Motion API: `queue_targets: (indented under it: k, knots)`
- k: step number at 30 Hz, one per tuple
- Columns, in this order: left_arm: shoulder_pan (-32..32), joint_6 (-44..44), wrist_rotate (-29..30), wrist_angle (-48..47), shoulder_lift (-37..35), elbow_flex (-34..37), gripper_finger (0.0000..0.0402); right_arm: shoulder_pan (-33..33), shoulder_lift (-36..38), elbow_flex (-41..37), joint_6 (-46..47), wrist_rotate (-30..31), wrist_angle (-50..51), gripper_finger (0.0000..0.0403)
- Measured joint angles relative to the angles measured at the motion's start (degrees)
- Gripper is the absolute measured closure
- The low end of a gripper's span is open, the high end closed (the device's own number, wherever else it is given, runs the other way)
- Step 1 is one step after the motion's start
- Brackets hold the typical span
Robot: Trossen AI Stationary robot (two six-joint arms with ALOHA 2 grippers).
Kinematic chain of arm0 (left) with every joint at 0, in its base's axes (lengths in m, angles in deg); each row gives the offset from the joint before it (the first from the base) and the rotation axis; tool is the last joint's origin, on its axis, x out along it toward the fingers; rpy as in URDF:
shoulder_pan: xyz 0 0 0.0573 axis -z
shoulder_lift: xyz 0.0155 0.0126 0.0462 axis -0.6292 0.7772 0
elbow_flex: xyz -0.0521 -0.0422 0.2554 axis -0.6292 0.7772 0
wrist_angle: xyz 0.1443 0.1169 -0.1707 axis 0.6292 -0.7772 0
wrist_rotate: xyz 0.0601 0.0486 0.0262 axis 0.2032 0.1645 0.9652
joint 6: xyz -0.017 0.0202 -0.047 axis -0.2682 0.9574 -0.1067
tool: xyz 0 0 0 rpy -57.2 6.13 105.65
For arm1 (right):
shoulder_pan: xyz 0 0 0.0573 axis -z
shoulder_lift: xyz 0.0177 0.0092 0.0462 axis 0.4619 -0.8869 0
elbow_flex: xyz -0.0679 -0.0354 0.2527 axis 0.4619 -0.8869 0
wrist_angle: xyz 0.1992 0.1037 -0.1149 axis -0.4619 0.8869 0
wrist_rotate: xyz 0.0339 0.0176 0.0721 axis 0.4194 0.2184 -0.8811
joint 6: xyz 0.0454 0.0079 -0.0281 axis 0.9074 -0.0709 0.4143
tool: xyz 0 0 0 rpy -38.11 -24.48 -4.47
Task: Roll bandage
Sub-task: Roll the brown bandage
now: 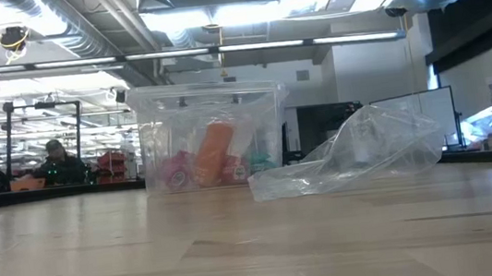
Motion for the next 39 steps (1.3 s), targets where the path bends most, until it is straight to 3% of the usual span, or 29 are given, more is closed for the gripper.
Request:
queue_targets:
  k: [7, 21, 25, 31, 35, 39]
  knots:
    - [0.75, 1.39, 0.09, -0.39, 0.02, 0.00, 0.0402, 6.07, -0.77, -0.07, 12.83, -17.99, -4.38, 0.0171]
    - [0.60, 2.35, 1.31, -0.09, 0.04, 0.00, 0.0402, 6.13, -7.24, -0.07, 16.72, -19.14, -16.25, 0.0179]
    - [0.60, 2.40, 1.31, -0.33, 0.04, 0.00, 0.0402, 6.15, -7.46, -0.05, 16.44, -19.12, -16.80, 0.0221]
    - [0.41, 2.60, 1.31, -0.29, 0.04, 0.02, 0.0402, 6.15, -7.46, -0.04, 14.24, -19.62, -16.07, 0.0316]
    - [0.12, 5.01, 4.64, -0.24, 0.04, 0.02, 0.0402, 6.11, -7.46, -0.04, 13.93, -25.80, -15.80, 0.0389]
    - [0.10, 7.67, 7.40, 0.57, 0.04, 0.02, 0.0402, 5.60, -7.46, -0.05, 13.94, -26.56, -15.67, 0.0386]
